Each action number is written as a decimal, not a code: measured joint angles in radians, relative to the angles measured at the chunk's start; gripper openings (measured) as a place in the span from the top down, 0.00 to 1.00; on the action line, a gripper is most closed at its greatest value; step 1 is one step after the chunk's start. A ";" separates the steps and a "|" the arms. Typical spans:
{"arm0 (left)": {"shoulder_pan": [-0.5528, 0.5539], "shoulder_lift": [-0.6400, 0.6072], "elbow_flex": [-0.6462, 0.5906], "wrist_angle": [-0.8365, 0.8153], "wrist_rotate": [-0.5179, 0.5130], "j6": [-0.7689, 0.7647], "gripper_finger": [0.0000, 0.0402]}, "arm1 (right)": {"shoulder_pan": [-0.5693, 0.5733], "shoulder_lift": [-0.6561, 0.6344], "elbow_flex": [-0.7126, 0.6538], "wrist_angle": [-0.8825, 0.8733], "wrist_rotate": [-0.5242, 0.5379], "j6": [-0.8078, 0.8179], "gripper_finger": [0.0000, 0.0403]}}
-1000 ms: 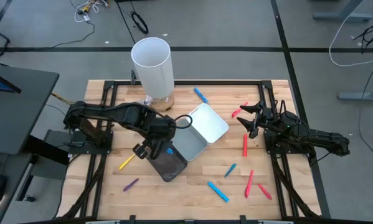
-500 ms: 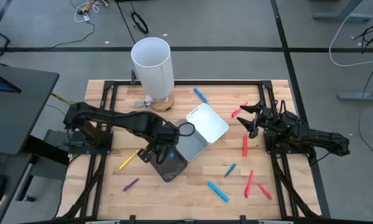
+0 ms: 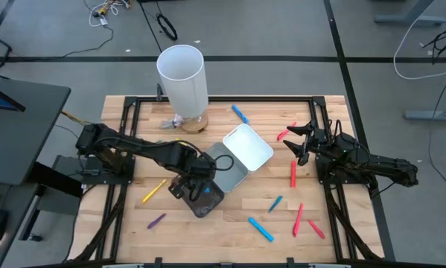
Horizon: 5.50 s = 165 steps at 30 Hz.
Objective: Pick & Place Markers
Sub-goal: Put the middle blue highlighter into the black bin, then put the bottom yellow marker into the gray bin
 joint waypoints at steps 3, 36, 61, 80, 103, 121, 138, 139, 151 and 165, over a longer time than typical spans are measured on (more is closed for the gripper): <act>-0.003 0.018 -0.031 0.025 0.000 0.009 0.83 | 0.000 0.000 0.000 0.000 0.000 0.000 0.25; 0.003 0.165 -0.209 0.291 -0.042 0.103 0.83 | 0.000 0.000 0.000 0.001 0.000 0.000 0.25; -0.013 0.165 -0.243 0.357 -0.045 0.110 0.58 | 0.000 0.000 0.000 0.000 0.000 0.000 0.25; -0.019 0.165 -0.243 0.354 -0.068 0.067 0.37 | 0.000 0.000 0.000 0.000 0.000 0.000 0.25; -0.022 0.043 -0.191 0.279 -0.088 -0.079 0.38 | 0.000 0.000 0.000 0.001 0.000 0.000 0.25; -0.021 -0.146 -0.073 0.082 -0.151 -0.346 0.38 | 0.000 0.000 0.000 0.002 0.000 0.000 0.25; 0.011 -0.150 0.134 -0.141 -0.183 -0.990 0.38 | 0.000 0.000 0.000 0.003 0.000 0.000 0.25; 0.015 -0.150 0.138 -0.142 -0.173 -1.024 0.38 | 0.000 0.000 0.000 0.003 0.000 0.000 0.25; 0.057 -0.150 0.139 -0.161 -0.018 -1.378 0.38 | 0.000 0.000 0.000 0.003 0.000 0.000 0.25; 0.043 -0.197 0.137 -0.322 -0.063 -1.470 0.38 | 0.000 0.000 0.000 0.005 0.000 0.000 0.25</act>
